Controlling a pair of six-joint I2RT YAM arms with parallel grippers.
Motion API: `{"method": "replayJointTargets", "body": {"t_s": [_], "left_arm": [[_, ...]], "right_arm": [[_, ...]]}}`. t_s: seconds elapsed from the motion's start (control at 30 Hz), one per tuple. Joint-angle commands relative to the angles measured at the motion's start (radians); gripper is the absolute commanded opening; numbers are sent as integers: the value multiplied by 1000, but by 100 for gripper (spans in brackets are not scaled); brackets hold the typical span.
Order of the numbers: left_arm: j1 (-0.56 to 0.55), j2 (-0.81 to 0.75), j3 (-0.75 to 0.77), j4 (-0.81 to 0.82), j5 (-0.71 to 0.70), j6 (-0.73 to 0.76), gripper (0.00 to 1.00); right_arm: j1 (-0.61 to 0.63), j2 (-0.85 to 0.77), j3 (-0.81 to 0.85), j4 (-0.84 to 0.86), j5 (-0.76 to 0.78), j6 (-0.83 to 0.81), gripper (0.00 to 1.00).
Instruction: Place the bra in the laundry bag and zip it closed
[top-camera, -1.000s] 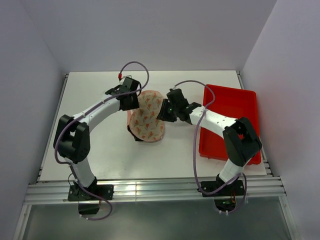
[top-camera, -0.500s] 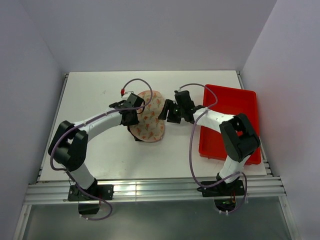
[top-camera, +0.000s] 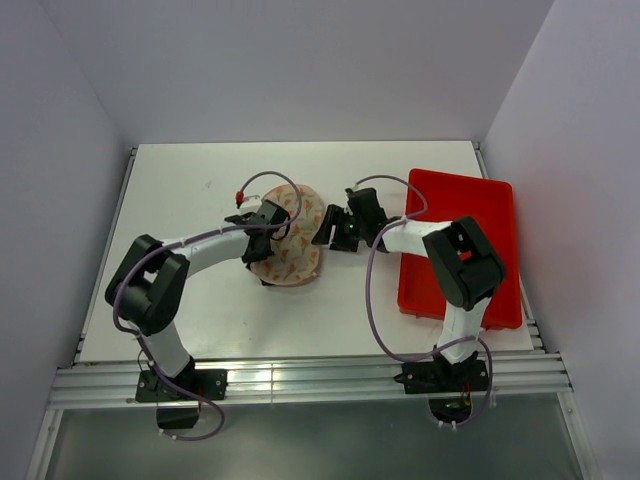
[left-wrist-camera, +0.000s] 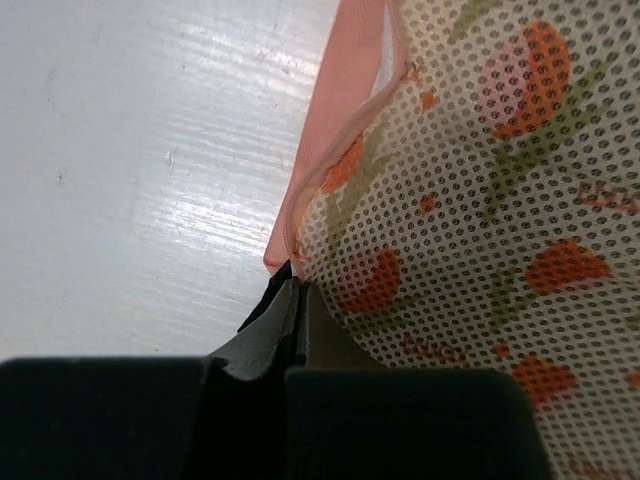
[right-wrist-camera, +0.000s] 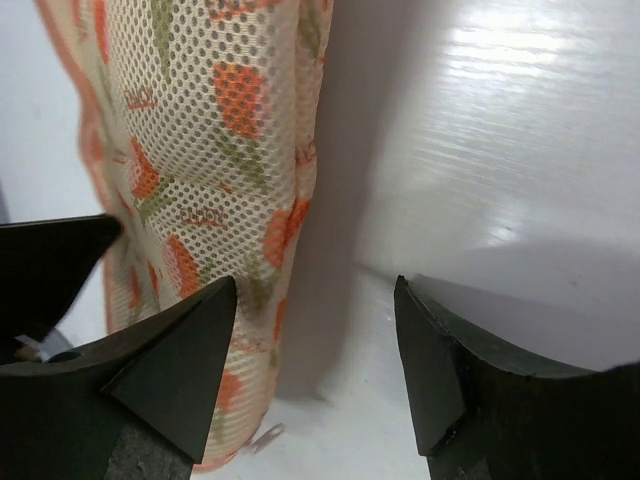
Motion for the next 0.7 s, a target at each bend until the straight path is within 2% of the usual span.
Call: {"method": "replayJointTargets", "body": {"t_s": [0.0,0.27,0.43,0.5,0.67], "left_arm": [[2,30,-25,20,-18,-22,0],[4,99,-43,72,22,-15,0],[2,129,-51,84,29,-12,0],[4,129,-54,92,34,-10,0],[2,128,-51,98,34,1,0]], "right_arm": [[-7,21,-30,112,-66,26,72],[-6,66,-131,388,-230,160,73],[-3,87,-210,593,-310,322,73],[-1,75,-242,633,-320,361,74],[22,-13,-263,607,-286,396,74]]}}
